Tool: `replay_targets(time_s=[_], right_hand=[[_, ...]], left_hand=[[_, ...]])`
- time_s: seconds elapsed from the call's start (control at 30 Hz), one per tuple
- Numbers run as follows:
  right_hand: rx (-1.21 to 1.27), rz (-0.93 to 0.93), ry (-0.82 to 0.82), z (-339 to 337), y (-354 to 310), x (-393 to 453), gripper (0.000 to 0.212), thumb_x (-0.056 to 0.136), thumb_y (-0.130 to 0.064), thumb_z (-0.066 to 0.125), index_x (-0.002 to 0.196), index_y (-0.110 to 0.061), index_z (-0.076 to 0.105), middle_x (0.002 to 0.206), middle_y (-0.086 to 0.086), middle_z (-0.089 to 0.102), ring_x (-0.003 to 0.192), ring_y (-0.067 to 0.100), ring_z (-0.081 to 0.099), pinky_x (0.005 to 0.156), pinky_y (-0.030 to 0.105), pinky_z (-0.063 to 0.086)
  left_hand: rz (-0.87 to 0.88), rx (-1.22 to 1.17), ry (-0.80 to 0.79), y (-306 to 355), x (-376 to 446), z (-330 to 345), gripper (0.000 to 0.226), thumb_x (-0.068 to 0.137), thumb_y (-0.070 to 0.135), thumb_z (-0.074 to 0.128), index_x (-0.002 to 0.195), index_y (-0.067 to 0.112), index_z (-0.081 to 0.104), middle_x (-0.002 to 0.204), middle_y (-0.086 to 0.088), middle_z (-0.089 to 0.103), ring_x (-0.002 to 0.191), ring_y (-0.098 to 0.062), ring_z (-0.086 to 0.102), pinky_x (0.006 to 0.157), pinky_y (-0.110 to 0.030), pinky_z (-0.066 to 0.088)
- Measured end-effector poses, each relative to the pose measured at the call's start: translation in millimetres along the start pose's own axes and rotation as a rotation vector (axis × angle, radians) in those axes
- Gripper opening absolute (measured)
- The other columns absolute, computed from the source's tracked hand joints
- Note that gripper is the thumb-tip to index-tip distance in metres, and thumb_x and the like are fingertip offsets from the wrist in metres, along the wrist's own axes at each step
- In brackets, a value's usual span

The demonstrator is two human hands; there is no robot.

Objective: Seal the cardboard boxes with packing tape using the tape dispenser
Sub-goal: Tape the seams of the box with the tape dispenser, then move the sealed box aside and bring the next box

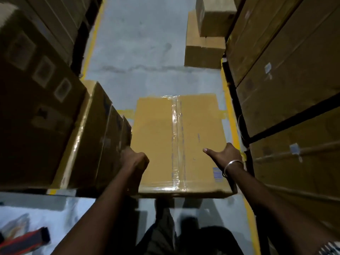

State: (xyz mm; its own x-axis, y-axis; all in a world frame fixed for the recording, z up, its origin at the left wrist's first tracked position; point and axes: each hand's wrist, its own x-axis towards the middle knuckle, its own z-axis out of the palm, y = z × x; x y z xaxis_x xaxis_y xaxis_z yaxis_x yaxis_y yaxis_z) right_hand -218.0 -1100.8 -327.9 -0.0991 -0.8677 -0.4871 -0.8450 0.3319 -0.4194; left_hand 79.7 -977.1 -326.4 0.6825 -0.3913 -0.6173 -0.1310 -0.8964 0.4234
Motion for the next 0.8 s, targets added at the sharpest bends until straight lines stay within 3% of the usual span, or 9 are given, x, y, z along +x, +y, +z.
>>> replay_targets(time_s=[0.1, 0.23, 0.37, 0.53, 0.6, 0.67, 0.8], right_hand=[[-0.002, 0.047, -0.067, 49, 14, 58, 0.104, 0.068, -0.072, 0.079, 0.137, -0.001, 0.047, 0.122, 0.021, 0.062, 0.109, 0.039, 0.060, 0.075, 0.038, 0.048], [-0.010, 0.073, -0.159, 137, 48, 141, 0.076, 0.069, -0.065, 0.083, 0.106, -0.006, 0.051, 0.103, 0.016, 0.063, 0.088, 0.032, 0.054, 0.070, 0.038, 0.043], [0.044, 0.044, -0.197, 240, 96, 216, 0.075, 0.068, -0.059, 0.087, 0.113, -0.008, 0.056, 0.106, 0.012, 0.067, 0.097, 0.034, 0.063, 0.080, 0.038, 0.052], [0.053, 0.004, -0.198, 343, 142, 265, 0.079, 0.072, -0.050, 0.087, 0.126, -0.002, 0.054, 0.116, 0.019, 0.065, 0.109, 0.039, 0.062, 0.087, 0.039, 0.049], [0.037, -0.012, -0.227, 369, 155, 272, 0.082, 0.071, -0.056, 0.085, 0.126, -0.003, 0.055, 0.111, 0.014, 0.061, 0.111, 0.036, 0.060, 0.086, 0.035, 0.047], [0.018, -0.010, -0.268, 384, 165, 278, 0.077, 0.069, -0.065, 0.081, 0.112, -0.005, 0.059, 0.106, 0.009, 0.059, 0.111, 0.032, 0.060, 0.085, 0.031, 0.044], [0.018, 0.020, -0.286, 399, 180, 285, 0.073, 0.076, -0.046, 0.086, 0.129, -0.009, 0.054, 0.123, 0.016, 0.061, 0.117, 0.036, 0.058, 0.094, 0.035, 0.043]], left_hand=[[-0.011, 0.001, 0.006, -7, 59, 42, 0.074, 0.066, 0.015, 0.088, 0.129, -0.002, 0.054, 0.117, -0.021, 0.063, 0.105, -0.036, 0.062, 0.075, -0.033, 0.047], [0.013, -0.008, -0.024, -40, 142, 111, 0.072, 0.065, 0.015, 0.091, 0.126, 0.005, 0.056, 0.107, -0.010, 0.064, 0.095, -0.028, 0.060, 0.080, -0.032, 0.048], [0.035, -0.011, -0.031, -94, 223, 188, 0.063, 0.066, 0.017, 0.092, 0.120, 0.009, 0.061, 0.113, -0.009, 0.067, 0.098, -0.027, 0.061, 0.085, -0.033, 0.050], [0.118, -0.006, -0.035, -159, 296, 261, 0.071, 0.064, 0.018, 0.093, 0.125, 0.010, 0.058, 0.117, -0.009, 0.065, 0.106, -0.027, 0.060, 0.092, -0.038, 0.050], [0.129, 0.047, -0.031, -183, 316, 279, 0.081, 0.061, 0.026, 0.095, 0.131, 0.011, 0.054, 0.125, -0.009, 0.062, 0.114, -0.030, 0.058, 0.096, -0.042, 0.049], [0.137, 0.076, -0.038, -198, 330, 293, 0.085, 0.061, 0.028, 0.095, 0.133, 0.013, 0.053, 0.129, -0.009, 0.061, 0.118, -0.030, 0.057, 0.096, -0.043, 0.048], [0.146, 0.098, -0.046, -213, 341, 318, 0.086, 0.062, 0.027, 0.094, 0.135, 0.013, 0.052, 0.130, -0.010, 0.059, 0.120, -0.030, 0.056, 0.099, -0.046, 0.048]])
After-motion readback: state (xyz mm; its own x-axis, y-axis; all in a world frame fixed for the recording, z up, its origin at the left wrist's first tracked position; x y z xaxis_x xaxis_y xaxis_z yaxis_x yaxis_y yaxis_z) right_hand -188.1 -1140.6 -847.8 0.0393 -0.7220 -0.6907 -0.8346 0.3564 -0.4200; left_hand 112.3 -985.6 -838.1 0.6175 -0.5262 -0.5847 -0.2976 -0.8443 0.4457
